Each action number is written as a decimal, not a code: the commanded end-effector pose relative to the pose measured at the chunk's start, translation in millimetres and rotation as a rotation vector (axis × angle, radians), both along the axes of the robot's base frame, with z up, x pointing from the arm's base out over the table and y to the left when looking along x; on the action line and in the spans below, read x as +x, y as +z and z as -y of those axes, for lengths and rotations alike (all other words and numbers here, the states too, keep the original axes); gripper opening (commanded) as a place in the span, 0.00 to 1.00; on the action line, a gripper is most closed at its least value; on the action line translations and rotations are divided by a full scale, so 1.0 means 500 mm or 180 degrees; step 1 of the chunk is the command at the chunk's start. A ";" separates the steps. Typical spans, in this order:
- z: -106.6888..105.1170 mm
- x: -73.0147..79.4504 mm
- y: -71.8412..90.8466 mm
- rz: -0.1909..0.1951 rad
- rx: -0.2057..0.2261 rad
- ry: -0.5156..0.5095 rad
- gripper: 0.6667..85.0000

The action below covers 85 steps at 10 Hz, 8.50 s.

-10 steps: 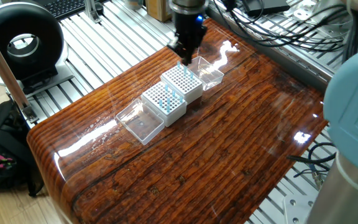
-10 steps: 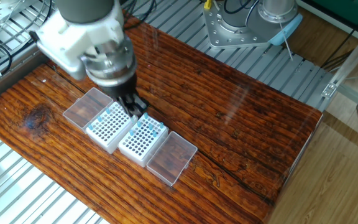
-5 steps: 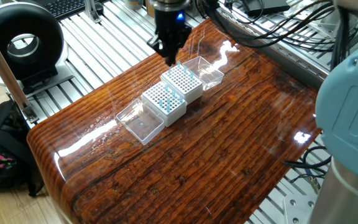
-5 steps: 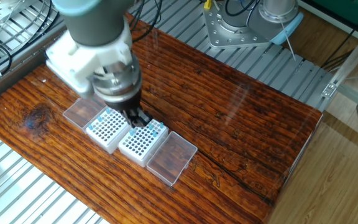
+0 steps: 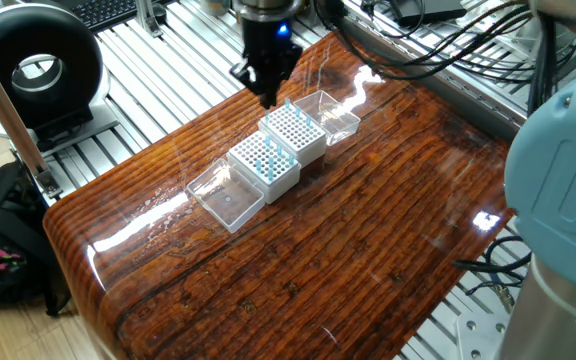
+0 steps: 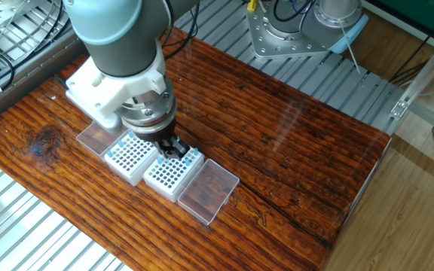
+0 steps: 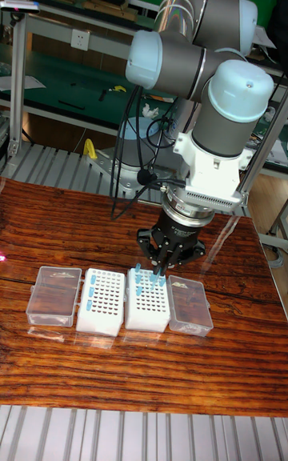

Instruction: Transfer all medium pipette tips from one holder to another

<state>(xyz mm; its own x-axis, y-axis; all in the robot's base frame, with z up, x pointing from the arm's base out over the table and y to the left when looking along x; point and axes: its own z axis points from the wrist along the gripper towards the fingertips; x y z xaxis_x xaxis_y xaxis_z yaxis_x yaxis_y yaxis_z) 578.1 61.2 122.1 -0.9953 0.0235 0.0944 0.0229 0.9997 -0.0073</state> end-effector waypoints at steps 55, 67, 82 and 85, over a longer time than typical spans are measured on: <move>0.227 0.061 -0.074 0.0310 -0.0209 0.0744 0.31; 0.241 -0.042 -0.079 0.0180 0.0086 0.0566 0.41; 0.238 0.000 -0.107 0.0324 -0.0017 0.0538 0.35; 0.238 0.004 -0.107 0.0333 -0.0022 0.0534 0.32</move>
